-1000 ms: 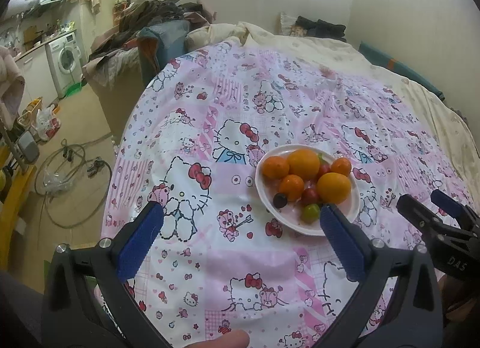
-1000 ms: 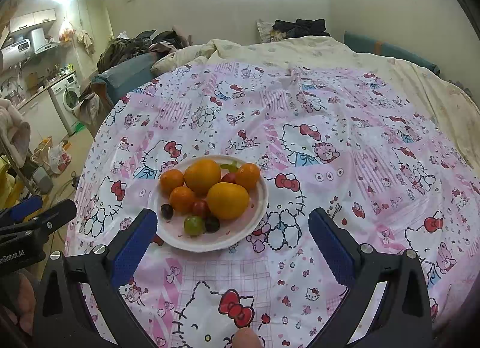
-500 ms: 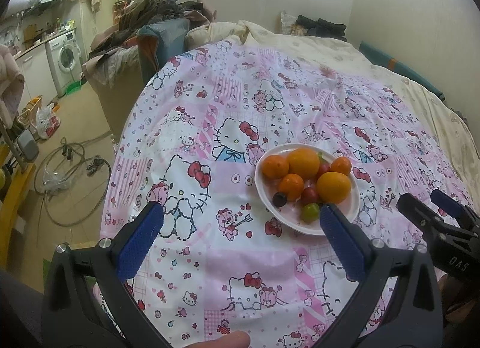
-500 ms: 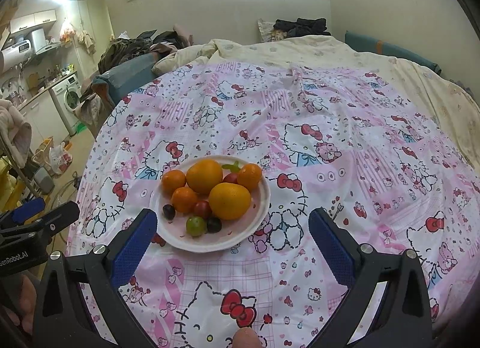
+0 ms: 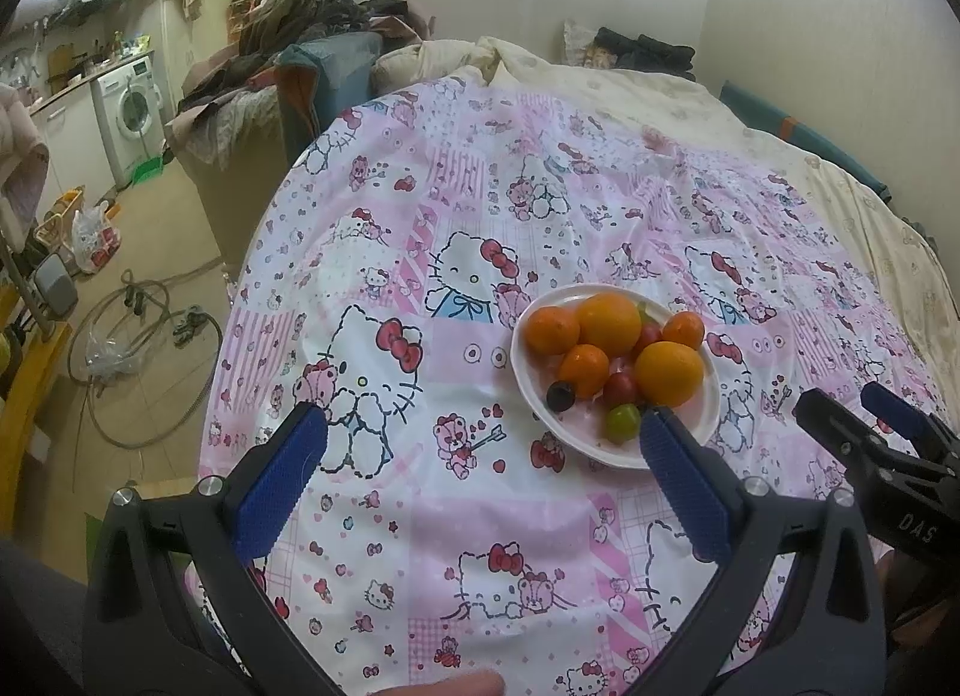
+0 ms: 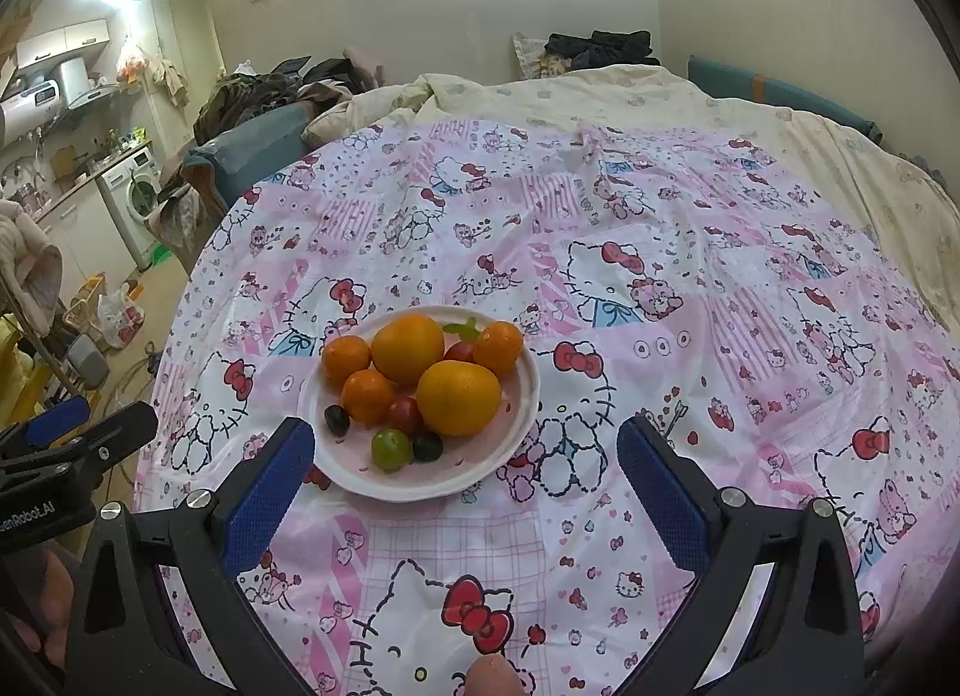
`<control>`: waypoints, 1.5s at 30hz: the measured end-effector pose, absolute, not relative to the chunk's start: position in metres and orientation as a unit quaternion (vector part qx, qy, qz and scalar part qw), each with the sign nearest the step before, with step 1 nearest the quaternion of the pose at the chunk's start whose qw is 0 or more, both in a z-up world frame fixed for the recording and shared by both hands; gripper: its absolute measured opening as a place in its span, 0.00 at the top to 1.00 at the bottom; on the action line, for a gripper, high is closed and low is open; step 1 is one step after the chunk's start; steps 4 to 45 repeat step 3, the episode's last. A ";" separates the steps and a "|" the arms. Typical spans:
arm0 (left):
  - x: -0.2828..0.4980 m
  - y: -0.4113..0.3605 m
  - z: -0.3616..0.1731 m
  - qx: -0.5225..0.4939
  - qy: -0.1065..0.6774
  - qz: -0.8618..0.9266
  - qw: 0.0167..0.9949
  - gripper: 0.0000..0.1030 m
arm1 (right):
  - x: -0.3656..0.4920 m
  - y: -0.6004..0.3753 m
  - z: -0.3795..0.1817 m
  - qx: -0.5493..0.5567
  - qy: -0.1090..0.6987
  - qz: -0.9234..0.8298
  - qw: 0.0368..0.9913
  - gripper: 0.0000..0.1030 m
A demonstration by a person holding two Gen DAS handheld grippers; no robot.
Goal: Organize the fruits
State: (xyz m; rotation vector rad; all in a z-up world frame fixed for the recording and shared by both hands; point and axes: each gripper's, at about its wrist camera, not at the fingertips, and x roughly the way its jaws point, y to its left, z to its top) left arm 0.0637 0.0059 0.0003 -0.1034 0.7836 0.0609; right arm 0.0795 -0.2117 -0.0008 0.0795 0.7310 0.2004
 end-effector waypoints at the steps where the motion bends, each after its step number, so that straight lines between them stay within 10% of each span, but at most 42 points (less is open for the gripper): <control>1: 0.064 0.006 0.000 -0.053 0.382 0.030 0.922 0.00 | 0.080 -0.212 -0.001 0.039 0.357 0.098 0.928 0.00; 45: 0.064 0.007 -0.001 -0.054 0.384 0.032 0.921 0.00 | 0.079 -0.211 -0.001 0.037 0.356 0.099 0.929 0.00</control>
